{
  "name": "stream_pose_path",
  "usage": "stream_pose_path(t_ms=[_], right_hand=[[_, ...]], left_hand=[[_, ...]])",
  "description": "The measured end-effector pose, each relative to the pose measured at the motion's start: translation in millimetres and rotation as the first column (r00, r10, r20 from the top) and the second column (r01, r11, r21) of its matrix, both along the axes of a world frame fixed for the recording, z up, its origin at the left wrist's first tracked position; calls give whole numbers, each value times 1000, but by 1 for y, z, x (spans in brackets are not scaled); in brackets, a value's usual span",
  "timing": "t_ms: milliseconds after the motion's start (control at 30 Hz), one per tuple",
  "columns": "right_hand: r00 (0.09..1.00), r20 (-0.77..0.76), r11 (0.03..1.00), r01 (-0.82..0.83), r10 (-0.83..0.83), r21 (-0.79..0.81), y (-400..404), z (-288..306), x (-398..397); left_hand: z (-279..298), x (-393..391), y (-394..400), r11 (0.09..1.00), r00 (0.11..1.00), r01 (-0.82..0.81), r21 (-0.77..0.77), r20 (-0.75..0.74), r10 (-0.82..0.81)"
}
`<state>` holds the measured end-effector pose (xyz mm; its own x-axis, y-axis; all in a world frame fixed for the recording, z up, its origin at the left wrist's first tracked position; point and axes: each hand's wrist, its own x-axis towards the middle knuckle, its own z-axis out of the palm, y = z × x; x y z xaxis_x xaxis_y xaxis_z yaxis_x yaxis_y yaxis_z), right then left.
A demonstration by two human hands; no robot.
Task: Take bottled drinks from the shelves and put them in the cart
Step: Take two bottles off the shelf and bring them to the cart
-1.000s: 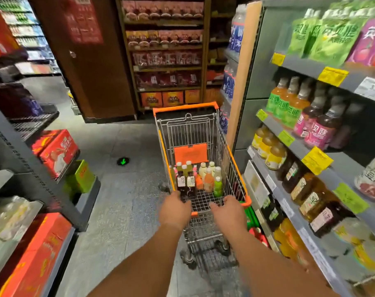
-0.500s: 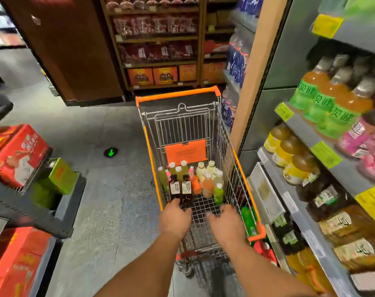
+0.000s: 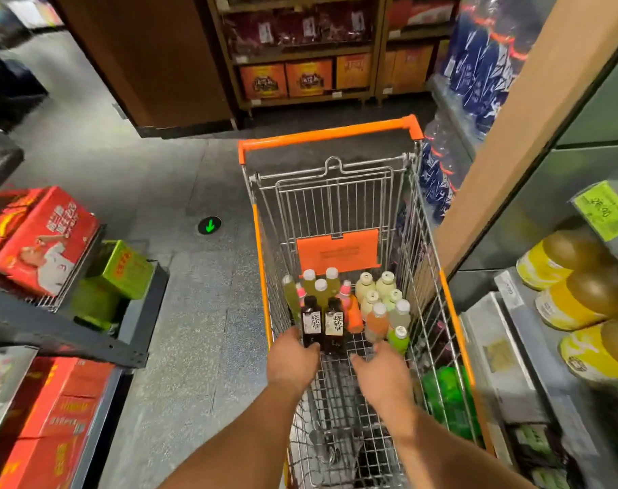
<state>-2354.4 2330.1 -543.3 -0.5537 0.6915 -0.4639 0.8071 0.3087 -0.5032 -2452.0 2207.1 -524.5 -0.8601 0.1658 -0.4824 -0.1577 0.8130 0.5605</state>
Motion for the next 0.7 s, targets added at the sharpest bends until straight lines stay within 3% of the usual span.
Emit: stream_pose_path(t_ms=[167,300,467,700], right_hand=[[997,55,996,-43,47,-74,23,-36,-31],[992,105,997,-64,68,-34,36,-61,-43],[988,154,997,-4,15,-75,39,-109,-66],[974,218,995,-49,68,-91,50,-202,-108]], left_hand=[[-28,-30,32,1000,999,-3,2,39,3],[-57,-43,44,1000,997,14,-28,80,-11],[-111,-70,55,997,992,-1,-80,126,11],[-195,-110,83,979,985,-117,-165,110,137]])
